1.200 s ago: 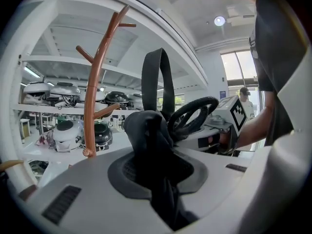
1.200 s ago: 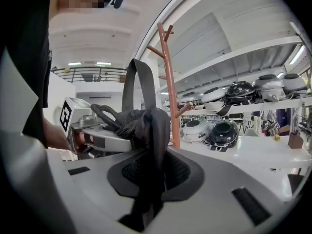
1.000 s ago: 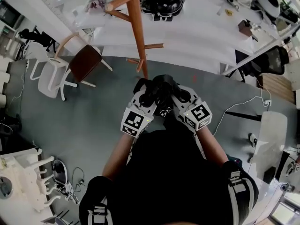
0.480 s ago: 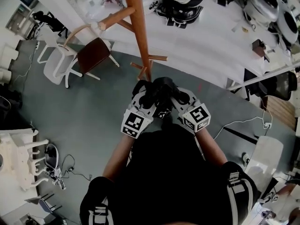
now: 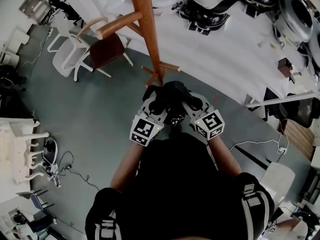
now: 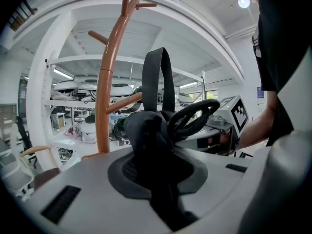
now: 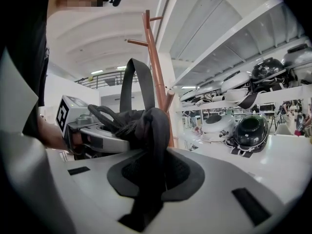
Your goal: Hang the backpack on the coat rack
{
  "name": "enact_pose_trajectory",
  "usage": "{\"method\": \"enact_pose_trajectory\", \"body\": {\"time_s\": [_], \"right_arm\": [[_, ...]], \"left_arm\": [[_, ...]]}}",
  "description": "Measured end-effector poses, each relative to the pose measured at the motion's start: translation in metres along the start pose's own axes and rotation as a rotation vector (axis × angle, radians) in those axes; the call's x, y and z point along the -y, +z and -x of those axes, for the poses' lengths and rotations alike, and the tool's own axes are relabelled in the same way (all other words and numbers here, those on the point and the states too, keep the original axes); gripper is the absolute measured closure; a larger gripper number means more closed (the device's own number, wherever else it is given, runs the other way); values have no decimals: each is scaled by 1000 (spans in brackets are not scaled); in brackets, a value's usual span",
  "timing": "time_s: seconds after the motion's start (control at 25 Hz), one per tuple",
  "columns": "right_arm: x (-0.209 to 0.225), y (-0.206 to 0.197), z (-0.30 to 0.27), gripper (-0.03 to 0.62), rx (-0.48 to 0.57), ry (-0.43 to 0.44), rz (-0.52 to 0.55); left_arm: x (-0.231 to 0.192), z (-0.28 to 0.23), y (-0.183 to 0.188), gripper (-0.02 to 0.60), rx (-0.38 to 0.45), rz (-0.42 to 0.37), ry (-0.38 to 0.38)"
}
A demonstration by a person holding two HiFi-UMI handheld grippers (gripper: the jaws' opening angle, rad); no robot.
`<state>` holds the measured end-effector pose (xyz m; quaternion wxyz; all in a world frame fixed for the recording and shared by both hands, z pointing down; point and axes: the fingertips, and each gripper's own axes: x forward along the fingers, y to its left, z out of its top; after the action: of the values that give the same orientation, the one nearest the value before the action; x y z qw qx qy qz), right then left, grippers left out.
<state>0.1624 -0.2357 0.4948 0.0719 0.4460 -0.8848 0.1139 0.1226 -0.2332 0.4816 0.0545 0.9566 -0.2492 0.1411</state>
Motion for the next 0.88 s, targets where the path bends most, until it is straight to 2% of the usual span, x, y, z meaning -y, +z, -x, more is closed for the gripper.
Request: {"method": "enact_pose_trajectory", "body": {"time_s": [0.56,0.88], "right_arm": [[52,5,-10,520,8,69,22],[72,7,-29,520,0,102,29]], "left_arm": [[-13,-48,7,495,1,26,80],[-30,-64,8,495,-31,41,129]]}}
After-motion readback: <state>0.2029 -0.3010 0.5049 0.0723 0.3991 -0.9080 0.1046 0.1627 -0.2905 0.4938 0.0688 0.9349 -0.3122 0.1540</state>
